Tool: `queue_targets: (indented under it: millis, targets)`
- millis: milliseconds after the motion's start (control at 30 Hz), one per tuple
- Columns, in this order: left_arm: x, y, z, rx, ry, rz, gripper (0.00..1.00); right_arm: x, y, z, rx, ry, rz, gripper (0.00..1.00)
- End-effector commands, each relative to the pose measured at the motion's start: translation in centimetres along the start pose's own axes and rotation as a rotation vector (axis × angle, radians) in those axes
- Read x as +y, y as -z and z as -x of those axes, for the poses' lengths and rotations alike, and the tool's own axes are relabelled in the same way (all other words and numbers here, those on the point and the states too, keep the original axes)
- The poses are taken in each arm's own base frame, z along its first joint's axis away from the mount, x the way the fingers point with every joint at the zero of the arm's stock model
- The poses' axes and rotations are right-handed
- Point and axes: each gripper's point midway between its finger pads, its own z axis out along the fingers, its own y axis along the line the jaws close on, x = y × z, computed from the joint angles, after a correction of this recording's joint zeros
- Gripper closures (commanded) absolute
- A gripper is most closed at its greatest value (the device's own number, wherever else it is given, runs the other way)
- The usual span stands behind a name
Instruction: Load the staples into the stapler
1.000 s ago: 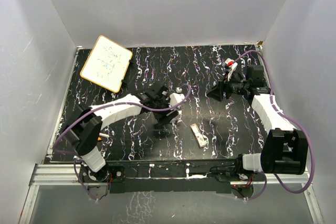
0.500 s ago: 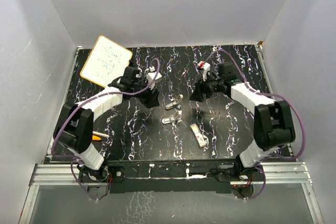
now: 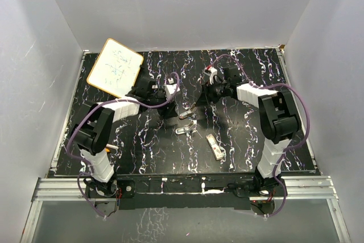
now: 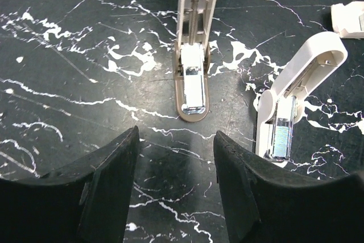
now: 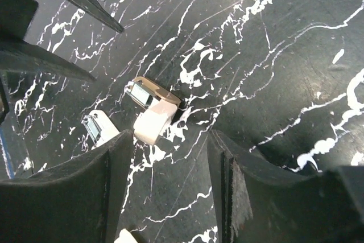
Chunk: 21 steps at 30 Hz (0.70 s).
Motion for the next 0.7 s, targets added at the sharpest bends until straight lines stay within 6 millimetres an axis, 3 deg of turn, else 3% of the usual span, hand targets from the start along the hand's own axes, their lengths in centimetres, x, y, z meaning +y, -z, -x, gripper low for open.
queue_targets:
  millis: [0, 267, 667]
  targets:
    - [-1.4, -1.1, 0.5, -0.044, -0.1, -0.072, 0.48, 1.2, -0.8, 2.8, -0.059, 0.036, 0.064, 0.47]
    - [-2.1, -2.4, -0.4, -0.039, -0.102, -0.103, 0.52, 1.8, -0.9, 2.7, -0.057, 0.032, 0.08, 0.58]
    - [-2.3, -3.9, -1.3, -0.024, -0.09, -0.091, 0.61, 1.9, -0.8, 2.6, -0.051, 0.047, 0.064, 0.59]
